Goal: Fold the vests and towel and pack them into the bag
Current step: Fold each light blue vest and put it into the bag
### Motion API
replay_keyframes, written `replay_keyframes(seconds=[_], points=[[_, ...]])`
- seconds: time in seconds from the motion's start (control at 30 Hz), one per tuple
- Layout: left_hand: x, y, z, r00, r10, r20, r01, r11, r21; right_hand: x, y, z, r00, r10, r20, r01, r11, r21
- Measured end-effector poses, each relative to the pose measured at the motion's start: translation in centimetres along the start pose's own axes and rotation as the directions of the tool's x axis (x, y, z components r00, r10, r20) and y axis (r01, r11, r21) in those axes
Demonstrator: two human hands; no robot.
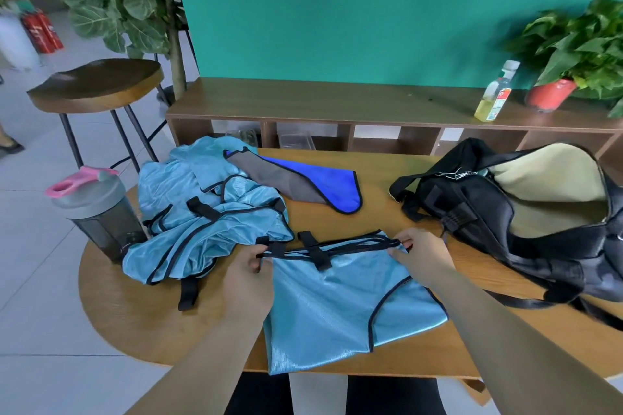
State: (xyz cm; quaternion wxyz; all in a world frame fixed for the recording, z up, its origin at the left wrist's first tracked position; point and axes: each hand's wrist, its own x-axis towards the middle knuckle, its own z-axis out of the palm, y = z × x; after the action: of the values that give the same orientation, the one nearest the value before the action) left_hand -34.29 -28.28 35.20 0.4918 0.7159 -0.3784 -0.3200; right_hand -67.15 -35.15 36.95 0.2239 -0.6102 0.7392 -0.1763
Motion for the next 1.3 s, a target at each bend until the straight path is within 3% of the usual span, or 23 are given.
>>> replay_keyframes(seconds=[0.2,0.37,0.77,1.0,1.1,1.17,1.23,1.3], points=[[0.1,0.1,-0.4,0.993,-0.017,0.118,0.018,1.0,-0.009,-0.4,0.3,-0.3,0.993,-0.105,-0.052,0.108,0.993,0.05],[-0.1,0.8,-0.7,0.994,-0.02,0.108,0.023,0.999,-0.027,-0.2,0.1,-0.7,0.983,-0.182,0.007,0.182,0.983,-0.008],[0.1,0.4,-1.8,0.998,0.056,0.022,-0.057,0.997,0.058,0.7,-1.3,-0.8,0.995,-0.092,-0.025,0.094,0.981,0.167],[1.1,0.5,-1.4,0.996,0.076,0.043,-0.083,0.973,0.217,1.2,-1.7,0.9,0.998,-0.048,0.04,0.049,0.998,-0.033],[-0.9,0.7,-1.8,0.926,0.377,0.017,-0.339,0.812,0.475,0.3,-2.6,1.3,0.997,-0.015,-0.082,-0.004,0.974,-0.225],[-3.3,1.0,-1.7,0.843,0.519,0.139,-0.517,0.712,0.476,-1.0,-3.1,1.9,0.945,-0.202,-0.255,0.1,0.926,-0.363],[-5.4,0.4,-1.2,0.759,0.526,0.384,-0.651,0.59,0.478,-2.8,-3.4,3.1,0.853,-0.453,-0.258,0.328,0.851,-0.41],[-6.4,-1.2,-0.4,0.74,0.396,0.544,-0.672,0.476,0.567,-3.9,-2.4,4.7,0.776,-0.617,-0.13,0.526,0.748,-0.405]])
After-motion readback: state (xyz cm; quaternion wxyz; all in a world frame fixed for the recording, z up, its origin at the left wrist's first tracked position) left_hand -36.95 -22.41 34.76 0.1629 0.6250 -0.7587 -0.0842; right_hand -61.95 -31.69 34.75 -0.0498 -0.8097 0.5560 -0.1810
